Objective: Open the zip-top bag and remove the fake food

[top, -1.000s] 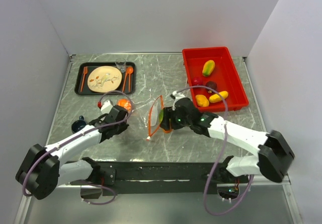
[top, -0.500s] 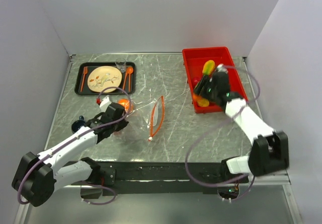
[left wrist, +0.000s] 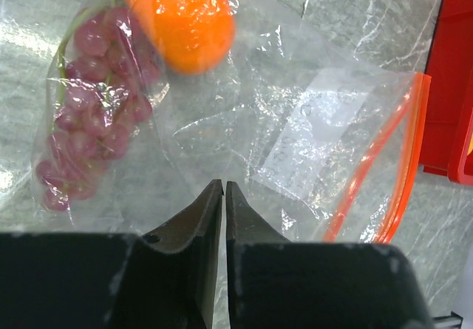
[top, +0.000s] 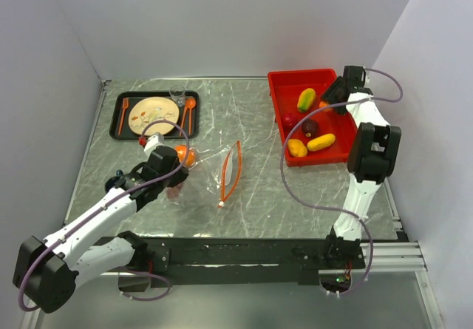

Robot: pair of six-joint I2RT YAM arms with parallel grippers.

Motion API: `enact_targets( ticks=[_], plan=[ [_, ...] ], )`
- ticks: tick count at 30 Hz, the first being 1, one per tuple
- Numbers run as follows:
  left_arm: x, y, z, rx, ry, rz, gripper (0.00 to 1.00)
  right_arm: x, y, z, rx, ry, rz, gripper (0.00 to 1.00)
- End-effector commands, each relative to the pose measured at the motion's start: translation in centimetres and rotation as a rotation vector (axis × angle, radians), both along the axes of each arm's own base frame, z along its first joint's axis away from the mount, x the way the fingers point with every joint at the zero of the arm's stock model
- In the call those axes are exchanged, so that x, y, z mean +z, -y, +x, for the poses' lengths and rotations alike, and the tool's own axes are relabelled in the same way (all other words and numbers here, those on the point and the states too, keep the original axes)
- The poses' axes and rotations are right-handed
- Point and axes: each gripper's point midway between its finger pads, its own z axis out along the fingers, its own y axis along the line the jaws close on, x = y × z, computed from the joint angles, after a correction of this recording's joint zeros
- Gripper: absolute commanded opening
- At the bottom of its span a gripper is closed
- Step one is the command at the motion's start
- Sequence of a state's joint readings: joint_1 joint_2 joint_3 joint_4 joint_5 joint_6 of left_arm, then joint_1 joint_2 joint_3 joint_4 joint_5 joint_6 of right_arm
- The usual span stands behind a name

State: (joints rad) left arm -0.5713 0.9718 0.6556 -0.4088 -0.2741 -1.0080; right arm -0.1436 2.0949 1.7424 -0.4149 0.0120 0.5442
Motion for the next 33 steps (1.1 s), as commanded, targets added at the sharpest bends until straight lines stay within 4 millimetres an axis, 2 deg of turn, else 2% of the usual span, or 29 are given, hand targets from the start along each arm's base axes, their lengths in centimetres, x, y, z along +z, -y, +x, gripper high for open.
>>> enact_targets(
  ticks=[1,3,5,6,7,8,10,11,12,13,14,15,16,17,18,19,20,21,22,23,24,25,27,28,29,30,31,33],
  plan=[
    [1.5,0.7,0.7,-0.024,0.04,-0.026,0.15,0.4,-0.5,0.7,0.028,-0.035,-0.002,0.68],
    [1.5,0.5,0.7,-0.017,0.039,-0.023,0.18,0.7,-0.5,0.5,0.032,-0.032,-0.006,0.76],
    [1.6,0.2,0.8,-0.006,0.045,-0.025,0.27,1.9,-0.5,0.1,0.035,-0.012,-0.012,0.81],
    [1.7,0.1,0.9,0.001,0.048,-0.027,0.31,1.8,-0.6,-0.2,0.038,-0.012,-0.013,0.85],
    [1.8,0.0,1.1,0.009,0.053,-0.029,0.4,2.1,-0.7,-0.4,0.04,-0.009,-0.016,0.87],
    [1.8,-0.3,1.3,0.022,0.052,-0.029,0.44,3.7,-0.7,-0.7,0.04,0.019,-0.02,0.88],
    [1.8,-0.5,1.6,0.048,0.045,-0.042,0.53,4.1,-1.4,-1.9,0.049,0.022,0.004,0.89],
    [2.0,-0.7,2.1,0.07,0.047,-0.058,0.53,6.9,-1.8,-2.3,0.053,0.09,0.005,0.89],
    [2.0,-0.8,2.4,0.084,0.045,-0.064,0.53,6.0,-3.4,-3.8,0.081,0.073,0.02,0.86],
    [1.6,-1.1,2.7,0.102,0.031,-0.063,0.52,6.6,-4.6,-4.6,0.097,0.094,0.035,0.84],
    [2.0,-1.7,3.3,0.142,0.035,-0.075,0.52,10.2,-6.1,-5.5,0.128,0.2,0.027,0.82],
    [1.5,-2.1,3.7,0.164,0.021,-0.065,0.51,8.5,-8.6,-7.5,0.167,0.166,0.03,0.82],
    [1.8,-2.3,4.2,0.176,0.027,-0.067,0.49,8.9,-10.9,-8.7,0.2,0.186,0.046,0.81],
    [1.8,-3.2,4.8,0.212,0.027,-0.057,0.49,11.9,-12.7,-9.9,0.24,0.291,0.052,0.77],
    [1.4,-3.5,5.1,0.225,0.013,-0.04,0.48,9.7,-14.1,-11.8,0.262,0.258,0.067,0.75],
    [2.0,-3.7,5.6,0.237,0.022,-0.037,0.47,9.7,-17.5,-13.4,0.328,0.269,0.113,0.69],
    [2.1,-4.6,6.1,0.263,0.026,-0.02,0.47,11.4,-19.4,-14.5,0.376,0.35,0.139,0.59],
    [1.8,-5.0,6.6,0.276,0.023,-0.007,0.46,9.3,-20.8,-16.2,0.41,0.316,0.159,0.54],
    [2.3,-5.7,7.3,0.302,0.034,-0.007,0.44,9.5,-23.3,-17.8,0.455,0.325,0.212,0.47],
    [2.3,-6.0,7.7,0.307,0.036,0.003,0.43,8.4,-25.2,-19.1,0.513,0.323,0.255,0.41],
    [1.7,-6.3,8.1,0.315,0.018,0.013,0.41,7.8,-26.3,-19.9,0.535,0.31,0.285,0.4],
    [2.2,-6.6,8.9,0.328,0.029,0.011,0.4,7.7,-28.6,-21.0,0.577,0.311,0.335,0.38],
    [1.7,-6.9,9.8,0.348,0.018,0.03,0.35,7.2,-31.0,-21.9,0.64,0.309,0.393,0.36],
    [2.3,-6.8,10.6,0.349,0.044,0.021,0.34,6.2,-32.1,-22.2,0.662,0.277,0.407,0.36],
    [2.2,-6.8,11.1,0.349,0.049,0.029,0.33,6.3,-33.7,-22.9,0.709,0.278,0.437,0.35],
    [1.3,-6.9,11.5,0.361,0.027,0.05,0.29,6.1,-34.6,-23.2,0.72,0.265,0.468,0.34],
    [1.6,-6.8,12.2,0.363,0.032,0.047,0.27,5.0,-35.4,-23.3,0.73,0.236,0.482,0.34],
    [0.2,-6.7,12.8,0.369,-0.012,0.068,0.25,4.9,-37.4,-24.0,0.773,0.231,0.526,0.32]
  ],
)
